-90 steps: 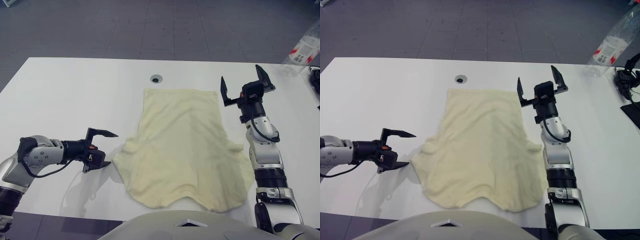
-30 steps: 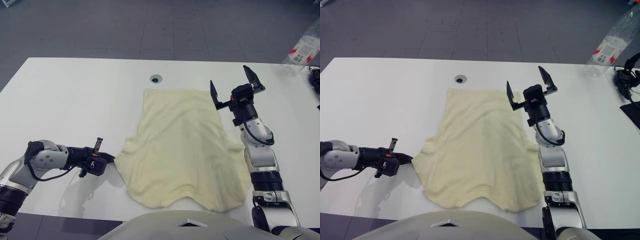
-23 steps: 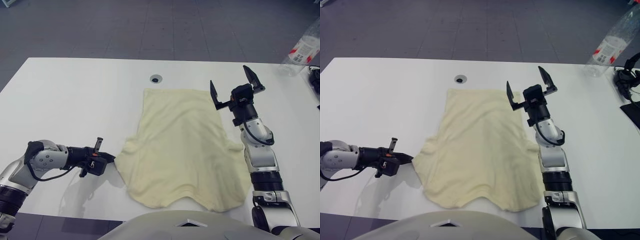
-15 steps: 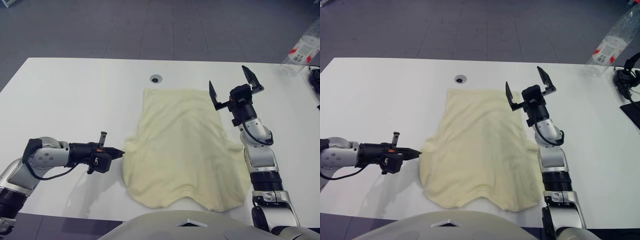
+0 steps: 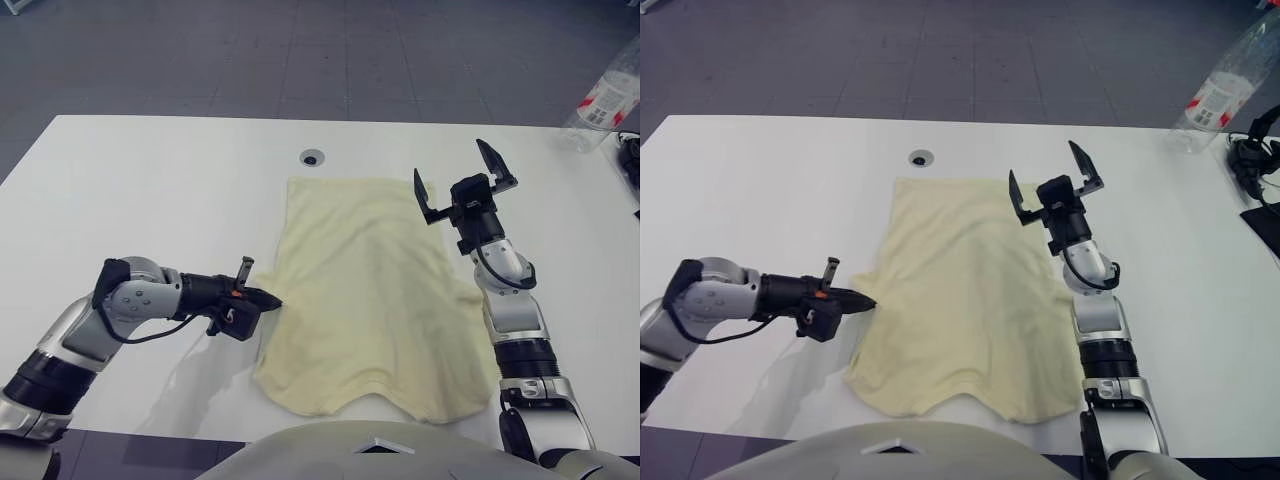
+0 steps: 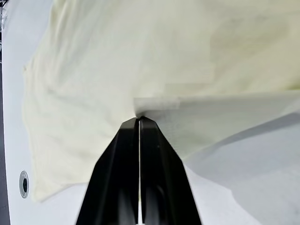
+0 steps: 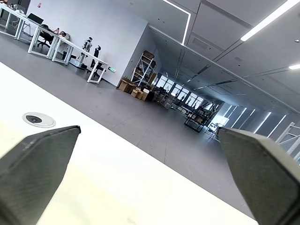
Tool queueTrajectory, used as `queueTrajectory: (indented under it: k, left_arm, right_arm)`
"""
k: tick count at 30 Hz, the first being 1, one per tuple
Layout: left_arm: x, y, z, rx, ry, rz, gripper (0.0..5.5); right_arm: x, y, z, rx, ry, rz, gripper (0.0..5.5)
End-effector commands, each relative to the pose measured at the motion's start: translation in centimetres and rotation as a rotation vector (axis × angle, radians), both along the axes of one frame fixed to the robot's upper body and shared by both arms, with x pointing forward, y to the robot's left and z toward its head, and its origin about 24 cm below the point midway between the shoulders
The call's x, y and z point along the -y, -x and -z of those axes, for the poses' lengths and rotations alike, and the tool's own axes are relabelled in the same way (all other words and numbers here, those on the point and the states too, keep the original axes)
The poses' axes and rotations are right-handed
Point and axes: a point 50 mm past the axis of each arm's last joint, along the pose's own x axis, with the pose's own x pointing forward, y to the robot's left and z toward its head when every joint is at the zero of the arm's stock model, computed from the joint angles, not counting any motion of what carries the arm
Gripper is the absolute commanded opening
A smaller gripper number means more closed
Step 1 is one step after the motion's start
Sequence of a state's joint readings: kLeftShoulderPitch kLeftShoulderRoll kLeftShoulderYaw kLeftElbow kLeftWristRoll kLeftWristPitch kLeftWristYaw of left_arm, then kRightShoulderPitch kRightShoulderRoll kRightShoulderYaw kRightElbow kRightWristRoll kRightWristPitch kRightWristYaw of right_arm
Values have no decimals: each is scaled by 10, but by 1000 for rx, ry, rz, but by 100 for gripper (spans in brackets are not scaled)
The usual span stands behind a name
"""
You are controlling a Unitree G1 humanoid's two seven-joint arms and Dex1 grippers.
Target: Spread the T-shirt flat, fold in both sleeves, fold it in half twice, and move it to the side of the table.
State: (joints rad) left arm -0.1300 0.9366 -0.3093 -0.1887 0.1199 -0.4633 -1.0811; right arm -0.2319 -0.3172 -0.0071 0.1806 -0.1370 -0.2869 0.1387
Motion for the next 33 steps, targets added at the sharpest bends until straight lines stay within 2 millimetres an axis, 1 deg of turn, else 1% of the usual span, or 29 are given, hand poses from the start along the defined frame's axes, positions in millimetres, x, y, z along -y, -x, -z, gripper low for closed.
queueTrajectory:
  k: [1, 6, 10, 14, 19, 25, 29, 33]
  left_arm:
    - [9, -6, 7, -6, -26, 10, 1]
    - [18, -7, 9, -15, -18, 36, 1]
    - [24, -6, 5, -22, 18, 58, 1]
    - [32, -2, -5, -33, 92, 85, 1]
    - [38, -2, -6, -33, 123, 102, 1]
    - [40, -4, 5, -51, 106, 90, 1]
    - [39, -11, 20, -60, 90, 53, 1]
    - [44, -7, 28, -104, 121, 55, 1]
  right_arm:
    - [-2, -7, 2, -4, 9, 17, 540]
    - [-6, -9, 3, -2, 18, 12, 540]
    - [-9, -10, 4, -2, 27, 6, 540]
    - [-11, -11, 6, -6, 34, -1, 540]
    - [-13, -11, 7, -5, 45, -6, 540]
    - [-16, -10, 8, -4, 57, -12, 540]
    - [-17, -10, 7, -2, 58, -15, 540]
    - [-18, -10, 7, -3, 57, -21, 540]
